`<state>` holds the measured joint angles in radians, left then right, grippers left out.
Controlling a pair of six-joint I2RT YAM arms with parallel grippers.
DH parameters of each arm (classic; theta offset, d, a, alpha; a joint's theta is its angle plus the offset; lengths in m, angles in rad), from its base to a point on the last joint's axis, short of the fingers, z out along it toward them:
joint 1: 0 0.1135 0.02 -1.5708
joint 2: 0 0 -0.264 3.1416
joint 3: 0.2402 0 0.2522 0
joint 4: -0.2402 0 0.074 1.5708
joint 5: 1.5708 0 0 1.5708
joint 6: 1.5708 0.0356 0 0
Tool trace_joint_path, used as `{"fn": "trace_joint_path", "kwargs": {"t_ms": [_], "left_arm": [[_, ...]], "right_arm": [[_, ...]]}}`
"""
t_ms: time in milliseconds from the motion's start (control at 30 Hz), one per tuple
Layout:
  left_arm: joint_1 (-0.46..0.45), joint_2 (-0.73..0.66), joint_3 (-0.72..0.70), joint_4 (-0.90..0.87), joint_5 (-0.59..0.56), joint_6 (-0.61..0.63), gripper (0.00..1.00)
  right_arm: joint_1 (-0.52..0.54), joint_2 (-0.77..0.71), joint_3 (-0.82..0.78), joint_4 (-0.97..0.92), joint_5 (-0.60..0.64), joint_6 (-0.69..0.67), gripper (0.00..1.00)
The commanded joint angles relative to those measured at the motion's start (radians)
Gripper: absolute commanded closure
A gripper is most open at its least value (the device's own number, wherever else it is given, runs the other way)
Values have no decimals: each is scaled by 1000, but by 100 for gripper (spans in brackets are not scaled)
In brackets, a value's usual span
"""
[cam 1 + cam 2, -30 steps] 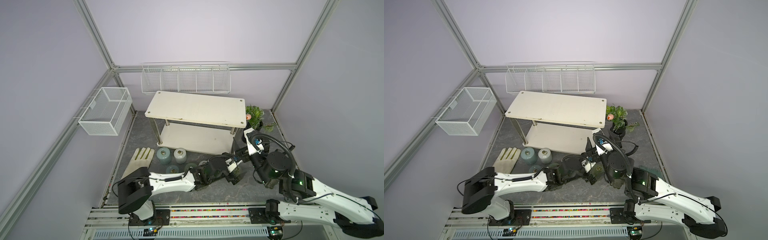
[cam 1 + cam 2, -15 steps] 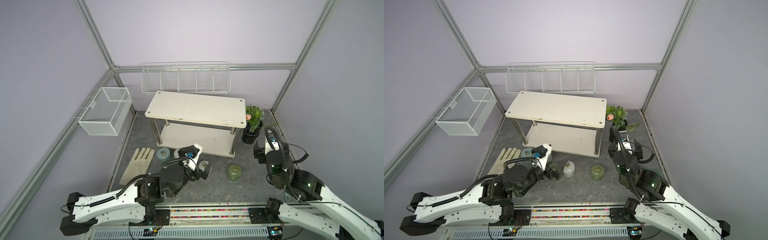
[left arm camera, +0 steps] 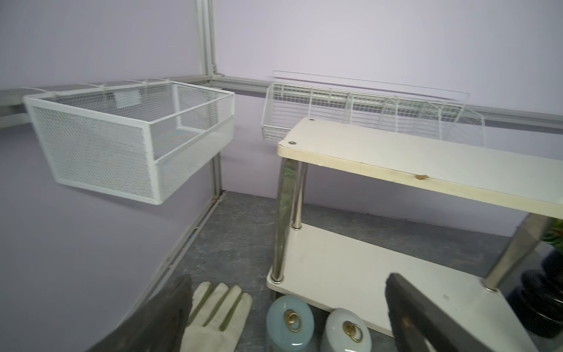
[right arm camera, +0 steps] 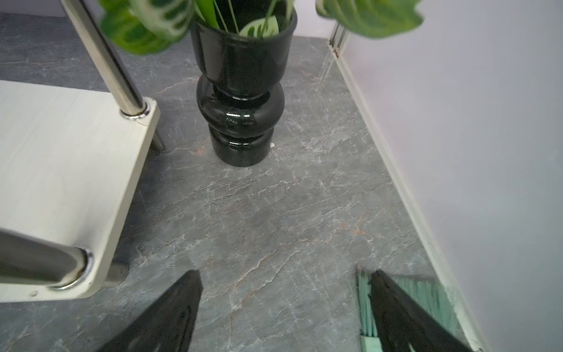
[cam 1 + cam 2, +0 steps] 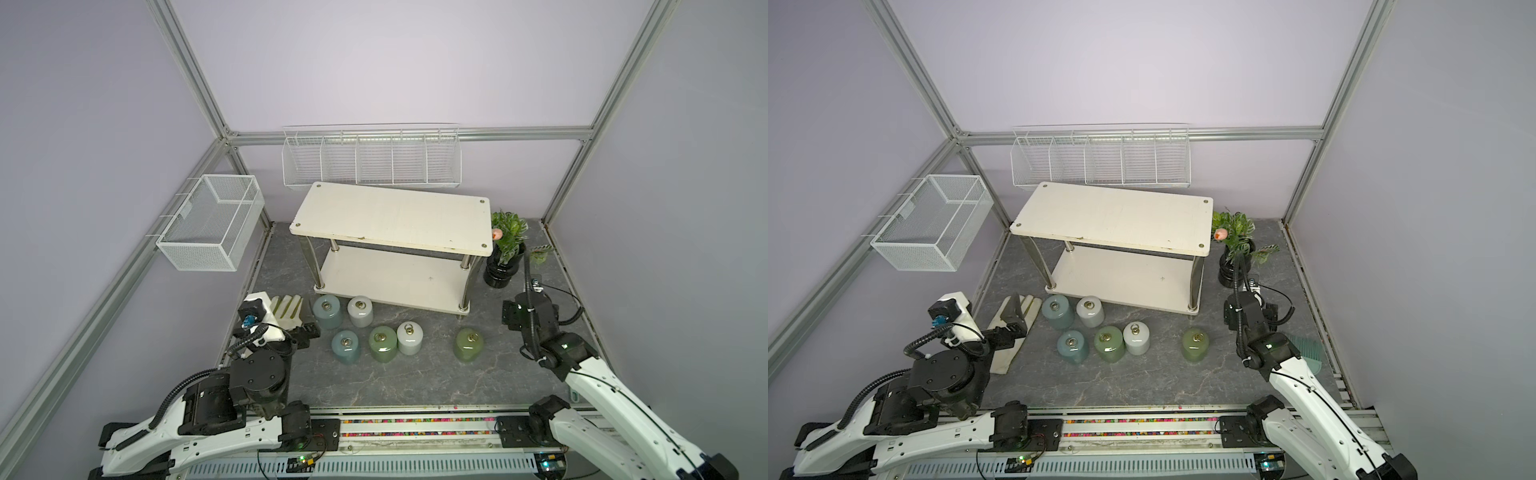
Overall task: Remove the tea canisters from the shelf
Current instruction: Reset both arms
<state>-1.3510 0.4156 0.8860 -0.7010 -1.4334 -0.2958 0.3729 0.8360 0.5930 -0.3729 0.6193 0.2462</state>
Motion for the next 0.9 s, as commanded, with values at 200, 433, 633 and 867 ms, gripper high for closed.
{"fn": "trace_joint_path", "kwargs": {"t_ms": [200, 433, 633, 867], "left_arm": [[82, -28, 64, -206, -94, -70, 0], [87, 49, 163, 87, -92, 297, 0], [131, 200, 386, 216, 27, 543, 0], [545, 510, 699, 66, 495, 450, 0]], "right_arm": [[-102, 176, -26, 310, -181, -84, 11], [-106, 261, 5, 354, -178, -126, 11], [-107, 290, 2, 367, -177, -120, 11], [-109, 313, 6, 375, -162, -133, 11]]}}
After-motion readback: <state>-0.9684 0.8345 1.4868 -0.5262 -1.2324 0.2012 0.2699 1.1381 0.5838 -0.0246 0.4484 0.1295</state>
